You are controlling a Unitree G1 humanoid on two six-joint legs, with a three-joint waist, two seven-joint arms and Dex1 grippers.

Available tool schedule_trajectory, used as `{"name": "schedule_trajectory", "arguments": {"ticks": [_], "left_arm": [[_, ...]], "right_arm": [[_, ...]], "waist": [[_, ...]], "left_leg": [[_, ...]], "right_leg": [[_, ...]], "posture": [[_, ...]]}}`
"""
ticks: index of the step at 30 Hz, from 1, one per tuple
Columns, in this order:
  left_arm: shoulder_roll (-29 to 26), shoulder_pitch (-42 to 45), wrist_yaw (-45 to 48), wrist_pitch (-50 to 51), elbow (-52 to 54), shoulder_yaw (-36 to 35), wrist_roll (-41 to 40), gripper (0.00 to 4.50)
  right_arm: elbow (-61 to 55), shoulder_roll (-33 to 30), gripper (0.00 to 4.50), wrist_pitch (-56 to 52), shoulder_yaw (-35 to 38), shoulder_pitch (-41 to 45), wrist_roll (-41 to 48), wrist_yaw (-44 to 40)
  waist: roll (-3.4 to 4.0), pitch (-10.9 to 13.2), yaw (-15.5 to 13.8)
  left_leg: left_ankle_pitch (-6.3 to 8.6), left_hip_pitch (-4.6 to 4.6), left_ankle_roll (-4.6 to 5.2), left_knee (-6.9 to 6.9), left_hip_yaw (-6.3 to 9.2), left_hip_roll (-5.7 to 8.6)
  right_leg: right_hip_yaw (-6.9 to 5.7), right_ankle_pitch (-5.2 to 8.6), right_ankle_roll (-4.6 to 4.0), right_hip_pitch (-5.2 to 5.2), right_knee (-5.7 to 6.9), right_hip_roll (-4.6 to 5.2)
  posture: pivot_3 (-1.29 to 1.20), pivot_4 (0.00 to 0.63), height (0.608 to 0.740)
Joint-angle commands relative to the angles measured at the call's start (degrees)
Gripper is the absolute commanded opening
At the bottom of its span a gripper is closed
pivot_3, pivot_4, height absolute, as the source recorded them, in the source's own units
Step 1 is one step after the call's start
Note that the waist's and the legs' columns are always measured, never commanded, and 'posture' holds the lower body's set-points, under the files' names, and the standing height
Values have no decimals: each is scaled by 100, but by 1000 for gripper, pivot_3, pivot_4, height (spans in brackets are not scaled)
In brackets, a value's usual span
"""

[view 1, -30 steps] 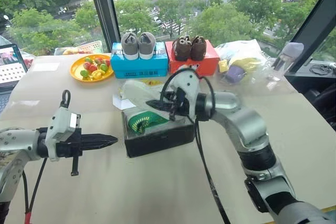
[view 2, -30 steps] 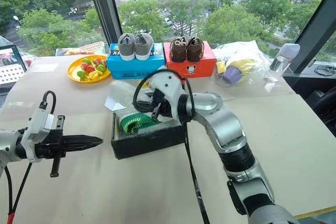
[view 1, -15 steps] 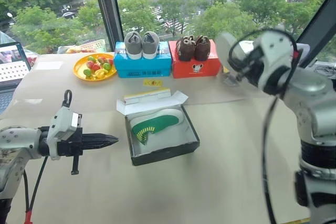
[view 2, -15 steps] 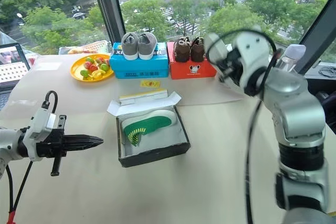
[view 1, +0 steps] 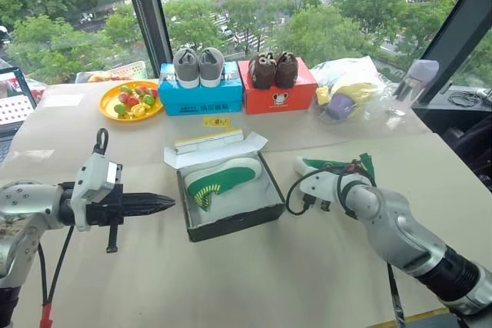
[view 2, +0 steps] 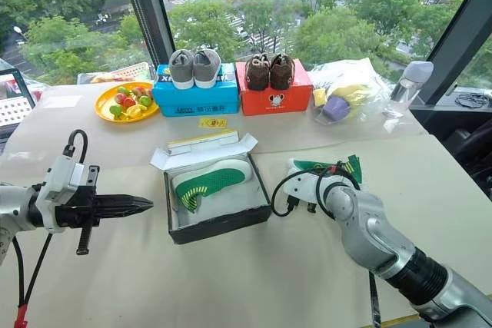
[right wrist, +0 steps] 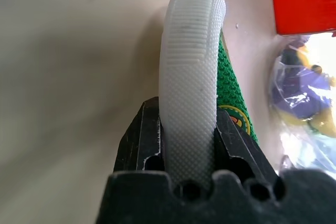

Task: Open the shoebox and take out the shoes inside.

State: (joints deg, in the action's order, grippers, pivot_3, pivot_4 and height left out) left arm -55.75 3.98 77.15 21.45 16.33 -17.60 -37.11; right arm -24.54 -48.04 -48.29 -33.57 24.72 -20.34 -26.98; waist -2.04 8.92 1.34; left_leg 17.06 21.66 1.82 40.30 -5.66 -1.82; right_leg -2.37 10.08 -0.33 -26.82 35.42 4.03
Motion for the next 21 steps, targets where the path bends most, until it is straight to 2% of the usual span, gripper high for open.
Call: {"name": "schedule_trajectory", "arguments": {"ticks": [1, 2, 3, 9, 14, 16, 18, 21], "left_arm": [[-43, 97, 6, -23, 27, -61, -59, 0], [-41, 107, 6, -22, 21, -53, -58, 0], [-39, 118, 9, -22, 13, -44, -57, 0], [-25, 201, 26, -44, -49, 35, -45, 0], [-6, 274, 26, -65, -86, 111, -28, 0], [4, 297, 18, -75, -93, 124, -21, 0], [9, 324, 3, -73, -97, 143, -18, 0], [13, 340, -41, -56, -74, 159, -21, 0]], "right_arm": [[-286, 197, 1158, -182, 255, -388, 84, -200], [-352, 292, 1616, -262, 425, -521, 205, -259], [-438, 331, 1794, -321, 543, -649, 309, -371], [-1349, 413, 3874, -979, 1493, -914, 1054, -1144], [-2021, -8, 3874, -1267, 2748, -600, 2231, -2272], [-1943, 349, 3874, -1353, 3367, 75, 2955, -2531], [-1576, 711, 3874, -1443, 3667, 710, 3325, -2459], [-583, 1327, 3874, -1050, 3343, 1674, 3433, -2211]], "waist": [[0, -1, -35], [-2, -2, -46], [-6, -4, -58], [-7, -4, -64], [-4, 0, -78], [-7, 2, -55], [-9, 3, -39], [-9, 4, -36]], "left_leg": [[0, -1, 0, -1, 0, 0], [0, -4, -1, -1, 0, 0], [0, -6, -1, -1, 3, -1], [3, -50, 4, -1, 6, -4], [3, -48, 4, 0, 11, -3], [4, -49, 6, -2, 11, -1], [4, -49, 5, -1, 9, -6], [2, -55, 1, -4, 12, -12]], "right_leg": [[0, 0, -1, 0, 1, 0], [0, 2, -4, 1, 6, 0], [-1, 2, -4, 4, 6, -1], [-4, 12, -20, 52, -7, 0], [-4, 11, -18, 50, -4, 0], [-3, 7, -12, 51, -8, 2], [0, 1, -16, 51, -12, -6], [0, -6, -21, 52, -9, -17]], "posture": [[0, 150, 731], [0, 150, 731], [0, 150, 731], [0, 150, 731], [0, 150, 731], [0, 150, 731], [0, 150, 731], [0, 150, 731]]}}
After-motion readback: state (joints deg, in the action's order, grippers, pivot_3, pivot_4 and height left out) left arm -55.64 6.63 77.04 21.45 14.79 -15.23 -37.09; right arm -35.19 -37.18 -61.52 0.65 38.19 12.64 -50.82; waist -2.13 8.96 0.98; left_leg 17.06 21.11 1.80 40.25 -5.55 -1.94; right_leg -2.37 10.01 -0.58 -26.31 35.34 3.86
